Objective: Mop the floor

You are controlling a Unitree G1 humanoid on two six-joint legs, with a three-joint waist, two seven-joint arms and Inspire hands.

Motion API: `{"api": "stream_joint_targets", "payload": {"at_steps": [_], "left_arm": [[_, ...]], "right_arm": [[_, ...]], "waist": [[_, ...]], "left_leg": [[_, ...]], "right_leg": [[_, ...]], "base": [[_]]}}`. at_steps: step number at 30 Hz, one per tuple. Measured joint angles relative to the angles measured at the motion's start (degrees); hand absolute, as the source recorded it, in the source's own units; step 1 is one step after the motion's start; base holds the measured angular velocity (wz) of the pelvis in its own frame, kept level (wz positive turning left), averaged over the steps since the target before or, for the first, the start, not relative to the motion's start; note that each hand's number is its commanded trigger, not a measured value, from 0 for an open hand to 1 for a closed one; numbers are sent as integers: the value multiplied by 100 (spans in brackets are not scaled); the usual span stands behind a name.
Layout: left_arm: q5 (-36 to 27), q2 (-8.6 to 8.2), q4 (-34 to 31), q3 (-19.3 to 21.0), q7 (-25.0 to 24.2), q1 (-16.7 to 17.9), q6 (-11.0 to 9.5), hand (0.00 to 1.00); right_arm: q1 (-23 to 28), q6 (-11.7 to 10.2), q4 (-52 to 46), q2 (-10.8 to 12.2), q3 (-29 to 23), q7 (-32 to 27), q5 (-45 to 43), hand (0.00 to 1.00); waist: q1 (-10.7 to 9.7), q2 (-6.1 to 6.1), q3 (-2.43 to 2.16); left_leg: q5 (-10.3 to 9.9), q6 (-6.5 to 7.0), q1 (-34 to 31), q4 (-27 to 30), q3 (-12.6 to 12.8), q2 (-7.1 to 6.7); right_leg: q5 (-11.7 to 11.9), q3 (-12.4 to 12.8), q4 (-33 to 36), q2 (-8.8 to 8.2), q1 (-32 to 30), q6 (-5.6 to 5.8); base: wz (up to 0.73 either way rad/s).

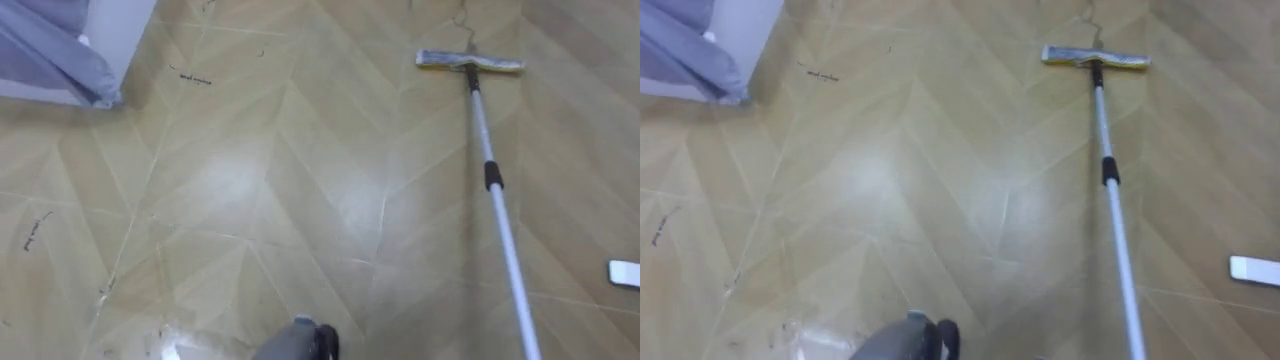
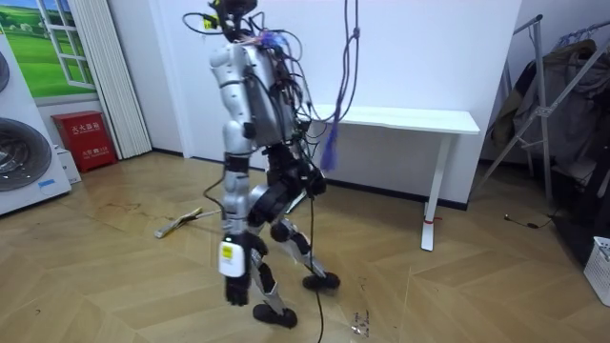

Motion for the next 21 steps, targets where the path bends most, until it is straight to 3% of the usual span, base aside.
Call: {"api": "stream_joint_targets", "payload": {"at_steps": [2,3,5,6,7,8,11,13,14,15,16,17,18,20,21], "left_arm": [[4,-50,-16,-15,145,-14,-78,0],[-6,-113,-17,-51,209,-12,-76,0],[-16,-126,-14,-59,232,15,-46,0],[-9,-150,-20,-64,260,43,-6,0],[-72,-188,-4,-54,318,91,4,0],[-86,-199,-3,-56,329,106,30,0],[-220,-192,-3,-55,376,106,111,0],[-336,-181,-20,-75,484,105,112,0],[-383,-180,-31,-89,498,109,123,0],[-436,-163,-101,-155,529,121,151,0],[-431,-138,-192,-181,542,114,153,0],[-433,-109,-250,-178,542,114,149,0],[-441,-44,-313,-180,546,127,144,0],[-422,21,-360,-166,557,200,162,0],[-423,20,-355,-163,536,278,155,0]], "right_arm": [[121,3,1,116,0,-75,-17,100],[209,4,-9,176,-2,-154,-20,100],[298,10,-43,336,-3,-287,-63,100],[337,23,-75,396,-20,-297,-98,100],[312,98,-166,421,-65,-310,-178,100],[281,145,-224,422,-74,-328,-225,100],[-258,386,-204,366,-140,-360,-422,100],[-898,500,-149,175,-174,-426,-653,100],[-1078,491,-155,102,-149,-444,-655,100],[-1400,472,-208,12,-98,-468,-610,100],[-1673,383,-250,-85,-50,-469,-579,100],[-1807,355,-263,-138,-49,-465,-538,100],[-1964,318,-342,-185,-32,-456,-443,100],[-2086,205,-490,-130,-1,-427,-313,100],[-2086,169,-493,-89,-3,-371,-230,100]], "waist": [[-127,88,47],[-197,145,66],[-281,156,60],[-280,170,55],[-245,201,13],[-247,189,25],[-231,185,43],[-35,109,95],[39,36,143],[120,27,156],[154,-25,177],[222,-76,203],[372,-158,231],[398,-245,226],[428,-266,225]], "left_leg": [[-52,9,123,-106,-18,5],[-100,-1,218,-178,-19,6],[-241,-68,339,-194,-20,28],[-355,-147,420,-148,-40,93],[-432,-261,507,-147,-90,158],[-467,-312,549,-141,-148,180],[-538,-464,618,411,-261,310],[-276,-740,297,1475,-271,471],[-155,-766,174,1772,-275,527],[80,-806,-73,2258,-284,574],[66,-812,-345,2327,-254,572],[53,-793,-472,2247,-216,571],[48,-788,-680,1815,-171,582],[96,-786,-810,769,-195,411],[318,-710,-844,170,-164,381]], "right_leg": [[-37,3,-240,60,-433,-21],[-26,-16,-706,60,-693,-36],[258,2,-1700,53,-978,-68],[656,-26,-1885,98,-1056,-95],[781,-168,-1963,158,-917,-202],[804,-249,-1956,153,-865,-250],[497,-398,-1702,264,-628,-470],[74,-372,-1305,404,-545,-556],[-19,-354,-1212,453,-535,-565],[-163,-317,-1063,508,-523,-593],[-245,-296,-966,521,-521,-670],[-288,-283,-935,520,-516,-691],[-338,-266,-943,543,-454,-691],[-487,-279,-1013,540,-220,-640],[-596,-281,-1092,529,-6,-613]], "base": [[-14],[-7],[-2],[-19],[-22],[-18],[3],[-13],[-17],[10],[16],[8],[0],[3],[-6]]}}
